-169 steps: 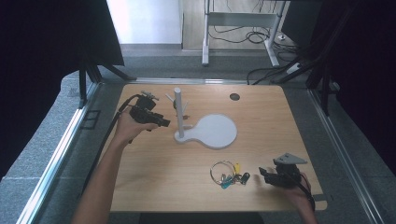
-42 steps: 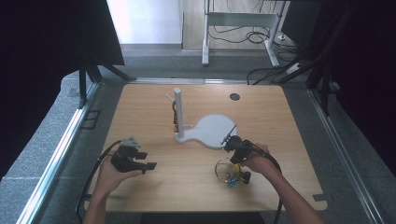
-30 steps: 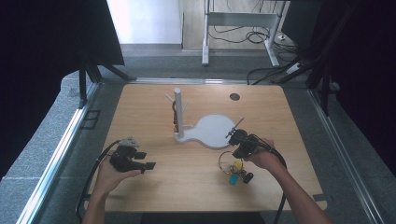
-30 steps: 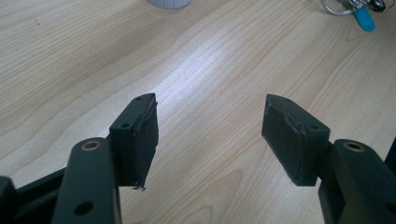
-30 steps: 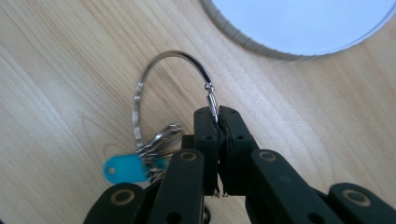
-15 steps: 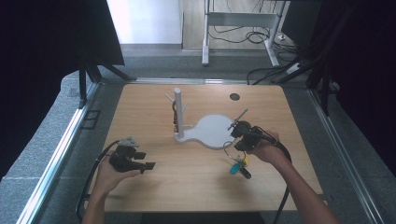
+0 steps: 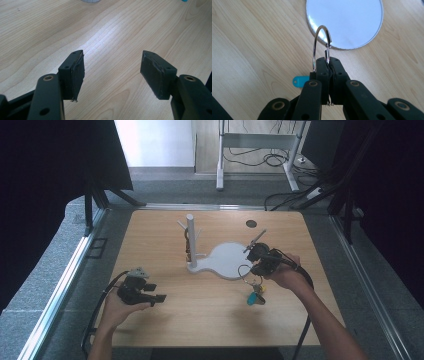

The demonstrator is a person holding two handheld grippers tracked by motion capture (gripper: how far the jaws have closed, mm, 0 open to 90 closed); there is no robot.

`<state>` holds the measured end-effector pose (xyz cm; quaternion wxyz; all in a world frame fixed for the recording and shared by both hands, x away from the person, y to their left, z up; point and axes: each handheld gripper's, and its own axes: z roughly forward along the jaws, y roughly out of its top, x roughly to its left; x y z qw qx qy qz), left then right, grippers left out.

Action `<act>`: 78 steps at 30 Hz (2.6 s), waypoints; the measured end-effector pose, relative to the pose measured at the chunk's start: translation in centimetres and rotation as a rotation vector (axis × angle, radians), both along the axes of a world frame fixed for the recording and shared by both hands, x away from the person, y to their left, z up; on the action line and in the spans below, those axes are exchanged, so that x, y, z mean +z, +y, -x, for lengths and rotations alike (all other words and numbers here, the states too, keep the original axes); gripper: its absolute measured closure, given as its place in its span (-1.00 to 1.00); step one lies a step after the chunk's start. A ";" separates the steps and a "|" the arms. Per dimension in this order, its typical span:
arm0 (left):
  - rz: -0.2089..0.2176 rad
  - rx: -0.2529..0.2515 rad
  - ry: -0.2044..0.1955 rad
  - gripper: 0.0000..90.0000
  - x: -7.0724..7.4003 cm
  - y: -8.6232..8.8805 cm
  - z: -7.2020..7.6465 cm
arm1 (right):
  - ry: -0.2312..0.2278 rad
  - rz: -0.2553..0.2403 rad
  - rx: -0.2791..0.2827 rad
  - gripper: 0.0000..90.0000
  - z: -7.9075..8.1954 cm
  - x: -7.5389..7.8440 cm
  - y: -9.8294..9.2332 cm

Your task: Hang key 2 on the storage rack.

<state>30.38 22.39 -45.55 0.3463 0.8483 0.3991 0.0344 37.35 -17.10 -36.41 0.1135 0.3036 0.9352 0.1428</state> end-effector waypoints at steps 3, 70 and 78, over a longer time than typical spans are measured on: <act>0.008 0.009 0.006 -0.19 -0.1 -0.1 0.1 | -0.012 0.001 0.002 0.94 -0.1 0.8 0.1; -0.001 -0.015 0.018 -0.19 -0.4 -0.2 0.0 | -0.079 -0.022 0.029 0.94 -3.6 6.0 5.0; 0.002 -0.013 0.018 -0.19 -0.3 -0.2 0.0 | -0.082 -0.025 0.037 0.94 -3.9 6.2 5.9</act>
